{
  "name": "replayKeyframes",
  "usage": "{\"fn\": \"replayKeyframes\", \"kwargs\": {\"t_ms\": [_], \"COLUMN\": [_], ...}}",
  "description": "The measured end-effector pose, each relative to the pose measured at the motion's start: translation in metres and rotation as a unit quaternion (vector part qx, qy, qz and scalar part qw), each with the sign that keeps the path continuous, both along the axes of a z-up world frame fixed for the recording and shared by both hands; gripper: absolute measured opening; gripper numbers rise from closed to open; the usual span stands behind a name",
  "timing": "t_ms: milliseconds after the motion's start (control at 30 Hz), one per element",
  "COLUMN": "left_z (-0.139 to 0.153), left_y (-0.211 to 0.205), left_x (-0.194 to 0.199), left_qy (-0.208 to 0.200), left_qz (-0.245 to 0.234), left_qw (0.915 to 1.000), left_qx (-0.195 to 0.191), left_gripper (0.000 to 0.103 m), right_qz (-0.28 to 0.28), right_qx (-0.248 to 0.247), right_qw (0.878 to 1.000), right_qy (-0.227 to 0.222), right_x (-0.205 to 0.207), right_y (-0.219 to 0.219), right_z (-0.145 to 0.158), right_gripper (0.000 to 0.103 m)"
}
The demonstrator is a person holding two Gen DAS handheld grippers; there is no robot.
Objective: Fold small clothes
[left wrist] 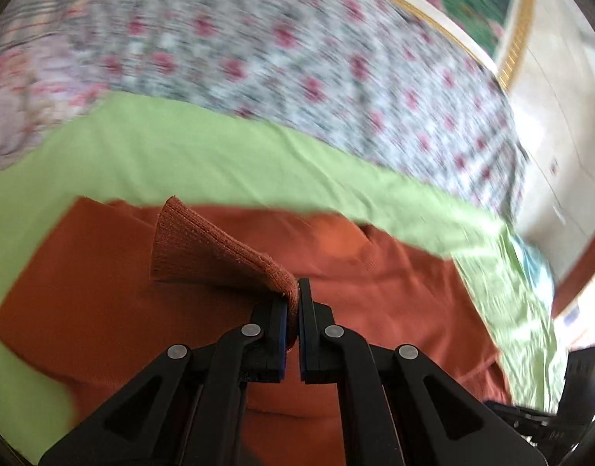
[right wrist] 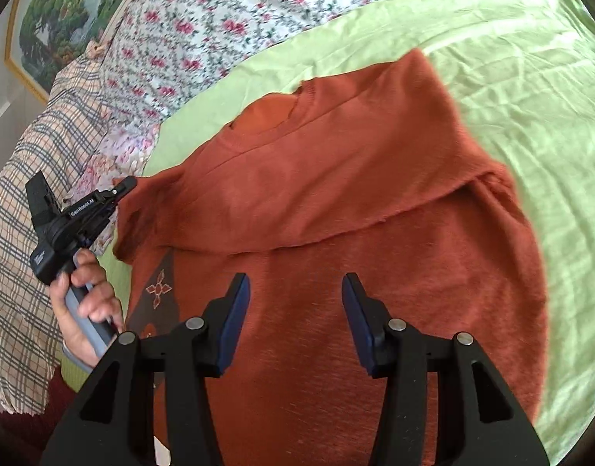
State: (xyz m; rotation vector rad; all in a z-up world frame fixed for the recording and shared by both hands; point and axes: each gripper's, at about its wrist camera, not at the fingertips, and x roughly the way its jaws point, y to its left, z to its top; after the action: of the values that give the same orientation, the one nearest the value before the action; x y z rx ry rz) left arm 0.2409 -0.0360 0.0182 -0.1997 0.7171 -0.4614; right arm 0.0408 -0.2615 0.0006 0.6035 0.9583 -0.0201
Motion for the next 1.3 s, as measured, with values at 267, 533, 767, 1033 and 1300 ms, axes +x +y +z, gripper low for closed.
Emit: {"fn": "replayKeyframes", "kwargs": {"t_ms": [267, 533, 767, 1033, 1300], "left_z": [-0.049, -0.046, -0.051, -0.073, -0.074], "left_y": [-0.063, -0.025, 0.073, 0.142, 0.138], "left_x": [0.005, -0.035, -0.057, -0.042, -0.029], "left_qy": [0.052, 0.060, 0.074, 0.118, 0.117], "left_qz": [-0.058, -0.057, 0.074, 0.172, 0.184], "left_qw": [0.9949, 0.9940, 0.9911, 0.9742, 0.9714], "left_qx": [0.063, 0.072, 0.082, 0.086, 0.093], "left_gripper": [0.015, 0.055, 0.055, 0.054, 0.055], "right_qz": [-0.025, 0.000, 0.091, 0.190, 0.241], "right_qx": [-0.009, -0.027, -0.076, -0.179, -0.257], "right_qw": [1.000, 1.000, 0.993, 0.965, 0.936], "right_qy": [-0.004, -0.012, -0.020, -0.027, 0.002], "right_x": [-0.006, 0.014, 0.061, 0.131, 0.186], "right_y": [-0.013, -0.001, 0.050, 0.129, 0.167], "right_z": [0.002, 0.009, 0.012, 0.002, -0.036], "right_gripper": [0.051, 0.051, 0.051, 0.051, 0.013]}}
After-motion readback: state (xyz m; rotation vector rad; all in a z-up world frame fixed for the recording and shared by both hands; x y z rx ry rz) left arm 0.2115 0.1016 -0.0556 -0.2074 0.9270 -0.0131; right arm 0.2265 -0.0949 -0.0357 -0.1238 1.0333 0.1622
